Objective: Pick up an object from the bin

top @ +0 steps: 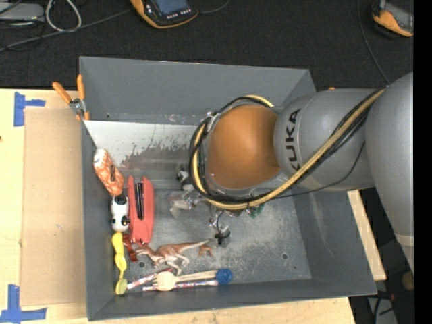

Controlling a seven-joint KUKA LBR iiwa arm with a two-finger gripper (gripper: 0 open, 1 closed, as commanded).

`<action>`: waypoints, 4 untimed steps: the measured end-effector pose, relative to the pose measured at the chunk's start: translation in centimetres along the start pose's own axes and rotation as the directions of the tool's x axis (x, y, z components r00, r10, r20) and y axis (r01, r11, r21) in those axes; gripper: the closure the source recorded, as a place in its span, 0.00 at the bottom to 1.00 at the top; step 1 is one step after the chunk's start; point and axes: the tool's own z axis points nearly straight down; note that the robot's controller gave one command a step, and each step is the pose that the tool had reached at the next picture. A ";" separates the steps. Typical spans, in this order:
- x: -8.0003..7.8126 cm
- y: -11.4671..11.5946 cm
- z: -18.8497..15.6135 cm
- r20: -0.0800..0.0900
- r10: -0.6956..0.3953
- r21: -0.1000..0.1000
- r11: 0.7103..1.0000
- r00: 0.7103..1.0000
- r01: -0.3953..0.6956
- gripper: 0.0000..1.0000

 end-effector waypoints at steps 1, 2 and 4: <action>0.2 0.5 1.2 -0.004 0.115 -0.003 0.993 0.993 -0.115 0.00; 2.5 -0.6 2.0 0.002 0.392 0.000 0.920 0.920 -0.392 1.00; 3.9 -0.5 -2.3 -0.003 0.353 -0.003 0.936 0.936 -0.353 1.00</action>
Offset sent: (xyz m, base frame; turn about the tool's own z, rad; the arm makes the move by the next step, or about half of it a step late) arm -0.0141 -0.0218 -0.0200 0.3996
